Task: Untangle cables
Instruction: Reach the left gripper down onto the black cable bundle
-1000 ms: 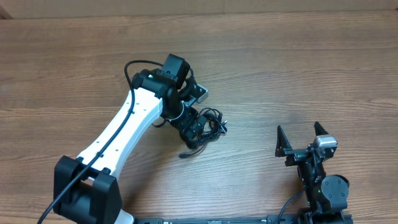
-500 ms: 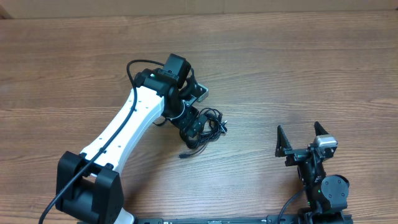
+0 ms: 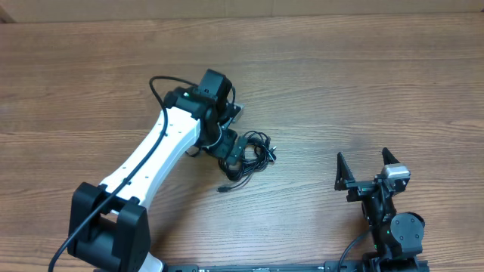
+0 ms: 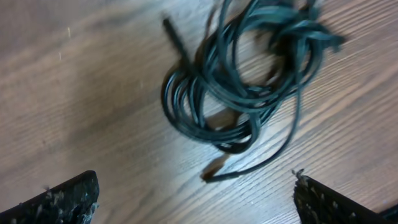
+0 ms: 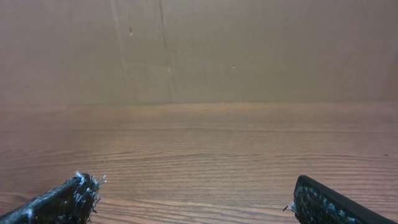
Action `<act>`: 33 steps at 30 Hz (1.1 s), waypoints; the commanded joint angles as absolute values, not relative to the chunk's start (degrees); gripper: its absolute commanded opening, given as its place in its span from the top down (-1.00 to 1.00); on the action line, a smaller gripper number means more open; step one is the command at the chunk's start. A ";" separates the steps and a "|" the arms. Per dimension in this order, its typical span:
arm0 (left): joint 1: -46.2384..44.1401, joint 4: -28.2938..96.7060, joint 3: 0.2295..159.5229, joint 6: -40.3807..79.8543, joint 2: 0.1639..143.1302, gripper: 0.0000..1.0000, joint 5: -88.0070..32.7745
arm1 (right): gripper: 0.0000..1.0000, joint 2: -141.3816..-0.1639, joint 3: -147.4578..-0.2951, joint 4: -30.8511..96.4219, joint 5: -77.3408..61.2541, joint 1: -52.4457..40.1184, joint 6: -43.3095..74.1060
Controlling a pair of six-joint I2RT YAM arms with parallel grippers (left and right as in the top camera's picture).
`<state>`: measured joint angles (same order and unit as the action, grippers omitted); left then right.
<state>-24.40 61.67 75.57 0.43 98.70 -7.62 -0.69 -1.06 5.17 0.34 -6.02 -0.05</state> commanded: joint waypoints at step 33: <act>-24.80 39.57 59.72 6.44 99.96 -1.00 -2.52 | -1.00 -0.16 -0.47 4.84 0.30 -5.76 -0.49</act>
